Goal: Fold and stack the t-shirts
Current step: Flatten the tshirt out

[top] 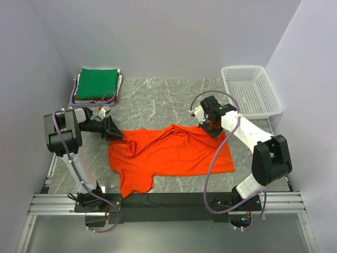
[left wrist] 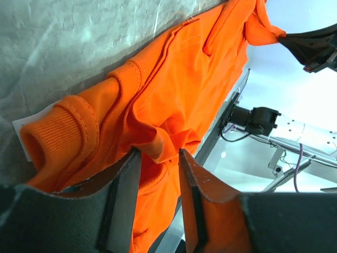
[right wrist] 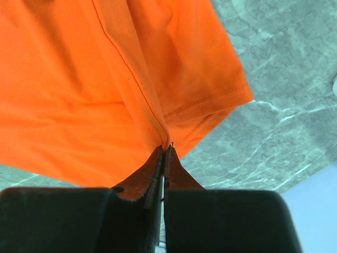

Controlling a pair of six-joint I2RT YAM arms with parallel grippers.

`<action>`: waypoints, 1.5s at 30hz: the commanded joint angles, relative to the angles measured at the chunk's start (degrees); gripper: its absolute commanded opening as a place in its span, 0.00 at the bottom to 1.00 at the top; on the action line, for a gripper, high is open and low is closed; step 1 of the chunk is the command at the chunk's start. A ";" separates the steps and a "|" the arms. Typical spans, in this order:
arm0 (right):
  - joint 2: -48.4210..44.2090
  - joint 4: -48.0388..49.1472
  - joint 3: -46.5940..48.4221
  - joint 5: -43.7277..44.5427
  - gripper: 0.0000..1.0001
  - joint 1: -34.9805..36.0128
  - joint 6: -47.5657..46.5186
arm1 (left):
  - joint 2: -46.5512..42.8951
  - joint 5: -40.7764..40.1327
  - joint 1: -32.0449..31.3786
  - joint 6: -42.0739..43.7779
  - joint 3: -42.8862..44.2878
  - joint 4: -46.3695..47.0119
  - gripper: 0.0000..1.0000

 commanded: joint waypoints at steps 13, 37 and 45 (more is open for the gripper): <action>0.40 -1.26 2.52 0.48 0.00 0.00 -0.28 | -0.39 1.35 0.33 0.69 -2.86 0.95 0.63; 0.57 -0.73 2.52 0.83 0.00 0.09 -0.37 | 1.20 -0.85 1.03 -5.20 0.39 5.17 0.35; -1.71 1.20 2.69 2.14 0.00 -0.88 -0.55 | -7.15 -4.01 1.38 -2.48 7.32 1.48 0.11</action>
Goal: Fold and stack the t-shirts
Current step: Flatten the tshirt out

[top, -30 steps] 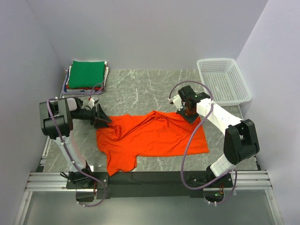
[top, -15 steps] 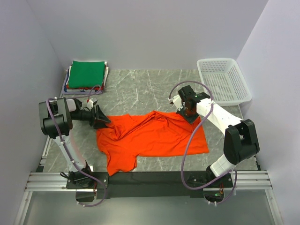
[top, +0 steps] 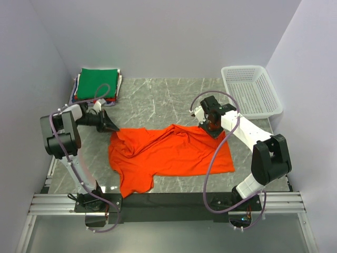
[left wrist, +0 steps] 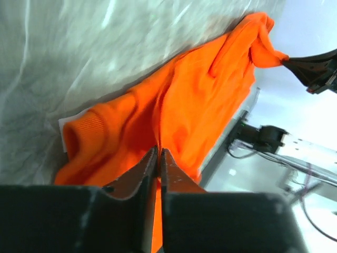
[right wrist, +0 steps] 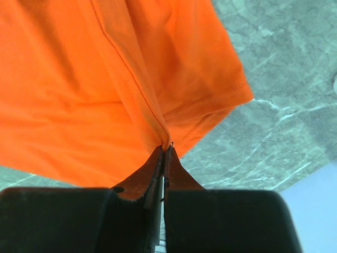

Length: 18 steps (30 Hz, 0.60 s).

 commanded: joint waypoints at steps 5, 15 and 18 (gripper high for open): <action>-3.84 3.89 6.53 2.35 0.00 -4.08 -1.82 | -9.93 -7.04 1.28 5.95 14.50 -6.23 0.01; -0.16 11.89 28.04 4.63 0.00 -9.18 -5.78 | -3.79 -12.23 1.72 7.37 54.65 -10.46 0.01; 3.45 12.95 40.34 5.33 0.00 -9.89 -5.08 | -0.35 -13.37 1.72 3.16 70.84 -5.32 0.00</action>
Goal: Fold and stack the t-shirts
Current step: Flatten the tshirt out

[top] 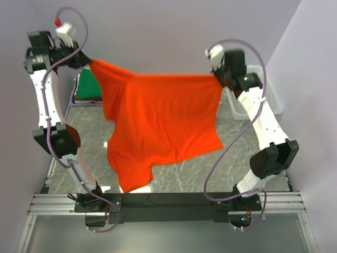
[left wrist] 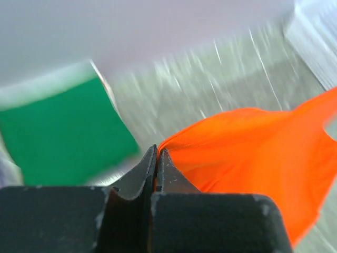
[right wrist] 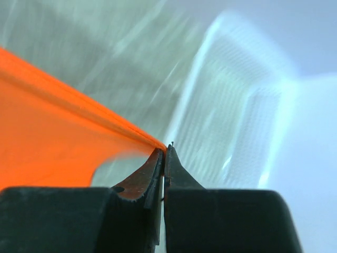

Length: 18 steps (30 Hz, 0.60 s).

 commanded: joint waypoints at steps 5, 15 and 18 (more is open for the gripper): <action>3.95 8.15 30.37 4.97 0.00 -1.63 0.77 | -14.15 -4.66 1.96 -16.55 -0.14 36.05 0.00; -16.08 7.57 9.59 -1.25 0.00 -0.58 -2.99 | -31.21 10.25 3.64 -15.30 -14.74 33.77 0.01; -22.84 0.08 -1.40 -7.50 0.00 -0.13 -5.12 | -37.54 20.62 4.16 -1.51 -23.80 17.35 0.00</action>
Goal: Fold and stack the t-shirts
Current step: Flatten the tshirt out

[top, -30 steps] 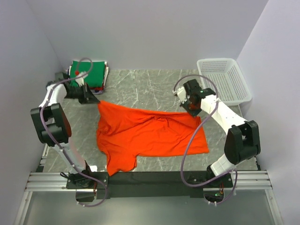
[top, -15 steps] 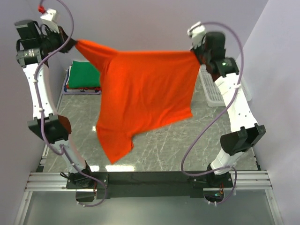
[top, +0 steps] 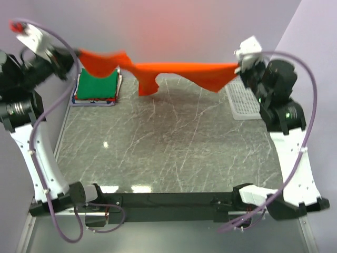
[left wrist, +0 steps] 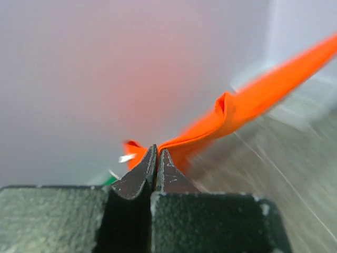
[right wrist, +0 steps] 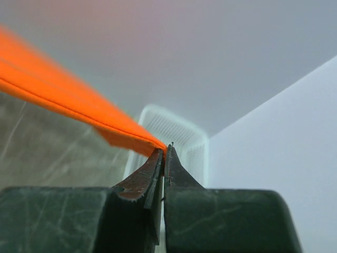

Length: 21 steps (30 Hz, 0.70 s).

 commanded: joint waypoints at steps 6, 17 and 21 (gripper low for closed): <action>-10.05 -1.17 -5.78 -2.26 0.00 1.01 1.13 | -15.60 15.97 1.59 -7.02 -17.89 6.30 0.01; 6.47 10.36 10.50 6.37 0.00 0.22 0.87 | 0.36 -5.49 2.03 -17.19 0.16 10.24 0.00; 12.87 9.49 20.14 8.39 0.00 0.22 0.69 | 6.15 -10.59 2.03 -15.96 8.14 8.75 0.01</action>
